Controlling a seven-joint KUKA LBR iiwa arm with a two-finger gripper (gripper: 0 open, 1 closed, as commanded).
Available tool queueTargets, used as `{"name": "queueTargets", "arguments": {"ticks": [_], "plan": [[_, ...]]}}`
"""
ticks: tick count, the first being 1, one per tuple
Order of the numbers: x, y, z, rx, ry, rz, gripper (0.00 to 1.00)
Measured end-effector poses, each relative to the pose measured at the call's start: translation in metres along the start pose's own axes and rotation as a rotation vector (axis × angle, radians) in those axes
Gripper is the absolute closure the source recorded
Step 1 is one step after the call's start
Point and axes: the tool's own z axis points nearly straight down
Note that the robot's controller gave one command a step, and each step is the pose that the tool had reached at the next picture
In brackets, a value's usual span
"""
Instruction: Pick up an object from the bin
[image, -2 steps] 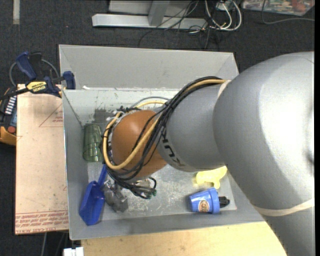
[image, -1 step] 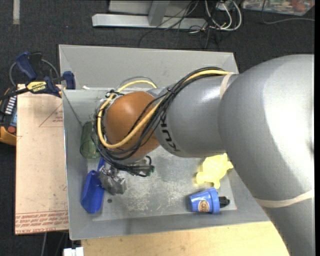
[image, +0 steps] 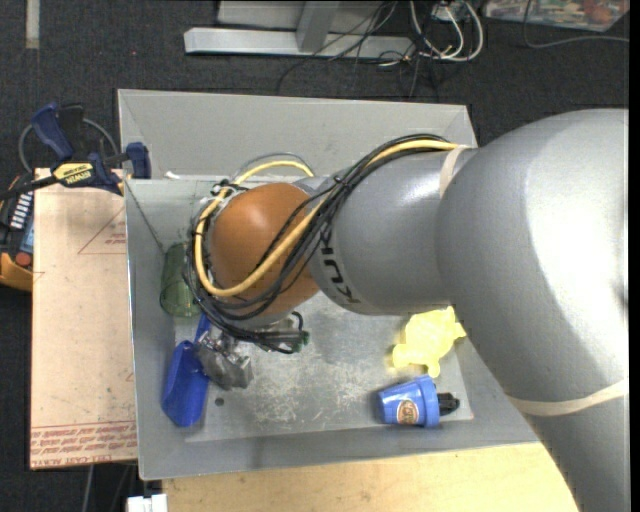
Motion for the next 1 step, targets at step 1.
{"name": "queueTargets", "arguments": {"ticks": [1], "plan": [[-0.0304, -0.0242, 0.0014, 0.000, 0.000, -0.201, 1.00]]}}
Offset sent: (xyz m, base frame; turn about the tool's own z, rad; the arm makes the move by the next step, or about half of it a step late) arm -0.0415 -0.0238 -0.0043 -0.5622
